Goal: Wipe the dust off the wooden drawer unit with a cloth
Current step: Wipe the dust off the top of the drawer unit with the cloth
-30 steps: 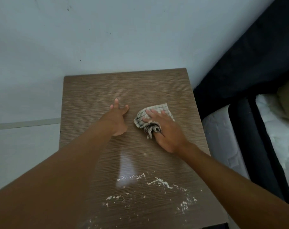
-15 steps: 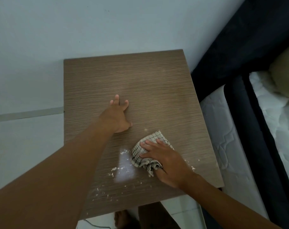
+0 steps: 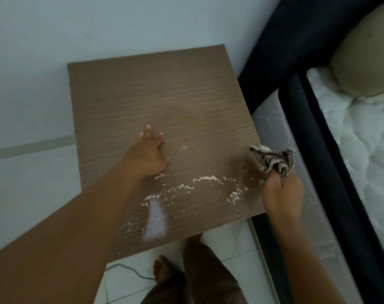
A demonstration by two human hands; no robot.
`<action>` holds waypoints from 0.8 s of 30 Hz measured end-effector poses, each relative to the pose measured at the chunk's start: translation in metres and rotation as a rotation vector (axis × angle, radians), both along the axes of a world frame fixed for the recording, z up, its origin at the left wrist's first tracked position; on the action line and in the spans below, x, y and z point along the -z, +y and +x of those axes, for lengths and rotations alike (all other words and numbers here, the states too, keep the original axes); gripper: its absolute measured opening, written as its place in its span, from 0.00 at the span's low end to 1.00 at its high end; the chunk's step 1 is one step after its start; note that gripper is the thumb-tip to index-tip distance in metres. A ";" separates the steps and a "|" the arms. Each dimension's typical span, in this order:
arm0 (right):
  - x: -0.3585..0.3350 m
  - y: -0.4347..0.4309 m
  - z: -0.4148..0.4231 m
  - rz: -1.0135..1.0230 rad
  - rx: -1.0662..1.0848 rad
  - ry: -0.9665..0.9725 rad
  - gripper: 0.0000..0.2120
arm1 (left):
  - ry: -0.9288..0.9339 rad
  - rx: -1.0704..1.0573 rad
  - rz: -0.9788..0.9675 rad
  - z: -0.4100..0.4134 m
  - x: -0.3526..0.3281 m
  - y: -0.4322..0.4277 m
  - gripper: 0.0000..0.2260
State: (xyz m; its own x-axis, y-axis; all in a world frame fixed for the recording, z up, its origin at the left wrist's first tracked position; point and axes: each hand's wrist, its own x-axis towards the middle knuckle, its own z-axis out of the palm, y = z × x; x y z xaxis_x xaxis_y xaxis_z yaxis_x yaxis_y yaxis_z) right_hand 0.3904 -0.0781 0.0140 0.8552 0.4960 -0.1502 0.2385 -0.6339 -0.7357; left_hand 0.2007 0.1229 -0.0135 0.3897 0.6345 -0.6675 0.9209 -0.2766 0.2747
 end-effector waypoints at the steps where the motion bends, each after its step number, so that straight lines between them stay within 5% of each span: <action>1: 0.008 -0.002 0.008 -0.057 0.020 -0.038 0.12 | -0.005 0.001 0.001 -0.001 0.000 -0.003 0.34; 5: 0.042 -0.003 0.024 -0.249 -0.054 -0.032 0.22 | -0.016 0.002 -0.009 -0.007 0.002 -0.011 0.32; 10: 0.053 -0.008 0.009 -0.162 -0.245 -0.112 0.30 | -0.041 -0.015 -0.024 -0.013 -0.001 -0.015 0.29; 24: 0.078 -0.027 -0.121 -0.126 -0.465 -0.154 0.30 | -0.040 -0.001 -0.027 -0.017 0.000 -0.012 0.29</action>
State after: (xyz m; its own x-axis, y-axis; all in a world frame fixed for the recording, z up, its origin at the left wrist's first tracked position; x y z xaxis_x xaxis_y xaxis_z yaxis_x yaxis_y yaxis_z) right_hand 0.2697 -0.1050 -0.0642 0.5651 0.8159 -0.1226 0.6166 -0.5164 -0.5943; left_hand 0.1839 0.1105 -0.0137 0.4157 0.6168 -0.6684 0.9093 -0.2677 0.3185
